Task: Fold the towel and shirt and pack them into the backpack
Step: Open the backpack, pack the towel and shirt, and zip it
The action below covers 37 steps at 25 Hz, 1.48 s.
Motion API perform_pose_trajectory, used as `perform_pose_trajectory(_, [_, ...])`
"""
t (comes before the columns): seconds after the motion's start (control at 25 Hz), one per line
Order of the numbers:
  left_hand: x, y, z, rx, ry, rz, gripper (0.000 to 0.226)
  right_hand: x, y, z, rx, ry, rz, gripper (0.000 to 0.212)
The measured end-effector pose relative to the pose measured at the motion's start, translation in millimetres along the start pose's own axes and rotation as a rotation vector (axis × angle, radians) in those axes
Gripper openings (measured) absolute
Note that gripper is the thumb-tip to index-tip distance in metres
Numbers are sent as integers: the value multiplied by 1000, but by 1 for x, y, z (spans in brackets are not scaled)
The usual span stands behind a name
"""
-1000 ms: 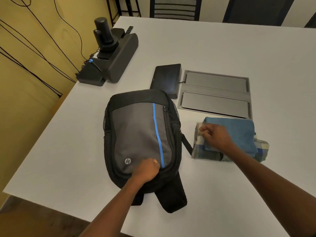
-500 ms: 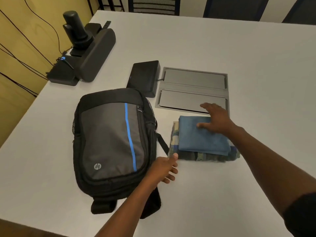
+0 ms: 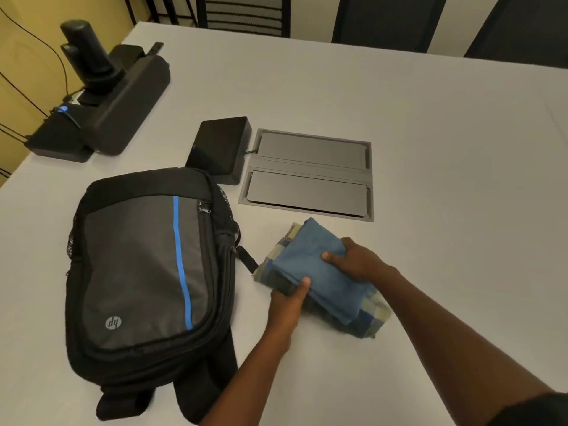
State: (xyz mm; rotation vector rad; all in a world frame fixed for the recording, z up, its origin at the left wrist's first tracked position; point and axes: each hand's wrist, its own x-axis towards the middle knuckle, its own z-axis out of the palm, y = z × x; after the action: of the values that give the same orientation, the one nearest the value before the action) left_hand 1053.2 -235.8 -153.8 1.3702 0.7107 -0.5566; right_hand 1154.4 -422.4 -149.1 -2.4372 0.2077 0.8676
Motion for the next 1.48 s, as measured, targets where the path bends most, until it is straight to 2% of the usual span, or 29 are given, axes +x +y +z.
perform_pose_trajectory(0.12, [21, 10, -12, 106, 68, 56, 91, -34, 16, 18, 164, 30, 66, 73])
perform_pose_trajectory(0.28, [46, 35, -16, 425, 90, 229, 77, -88, 35, 48, 626, -4, 242, 65])
perform_pose_trajectory(0.36, [46, 43, -10, 580, 83, 288, 68, -99, 42, 53, 808, 31, 304, 73])
perform_pose_trajectory(0.4, [43, 43, -6, 633, 53, 299, 71, -98, 46, 54, 881, 64, 339, 83])
perform_pose_trajectory(0.52, [31, 28, 3, 690, -23, 333, 103, -88, 48, 51, 1054, 26, 345, 117])
perform_pose_trajectory(0.6, [33, 15, 4, 680, -35, 353, 112, -82, 42, 51, 1084, -20, 323, 132])
perform_pose_trajectory(0.72, [38, 9, -2, 648, -38, 337, 110, -73, 41, 52, 1026, -25, 312, 128])
perform_pose_trajectory(0.8, [32, 8, -5, 630, -45, 328, 107, -70, 42, 52, 1026, -52, 277, 114])
perform_pose_trajectory(0.92, [20, 6, -8, 634, -50, 320, 101, -71, 38, 52, 1042, -71, 194, 68])
perform_pose_trajectory(0.96, [17, 3, -11, 644, -58, 316, 100, -73, 37, 53, 1042, -67, 185, 59])
perform_pose_trajectory(1.2, [-3, -7, -33, 695, -108, 283, 106, -94, 43, 82, 1045, -76, 120, 68])
perform_pose_trajectory(1.4, [-18, -13, -43, 730, -107, 257, 102, -111, 36, 103, 1088, 24, 74, 63])
perform_pose_trajectory(1.48, [-28, -16, -58, 796, -93, 293, 90, -120, 33, 110, 1073, 106, 80, 72])
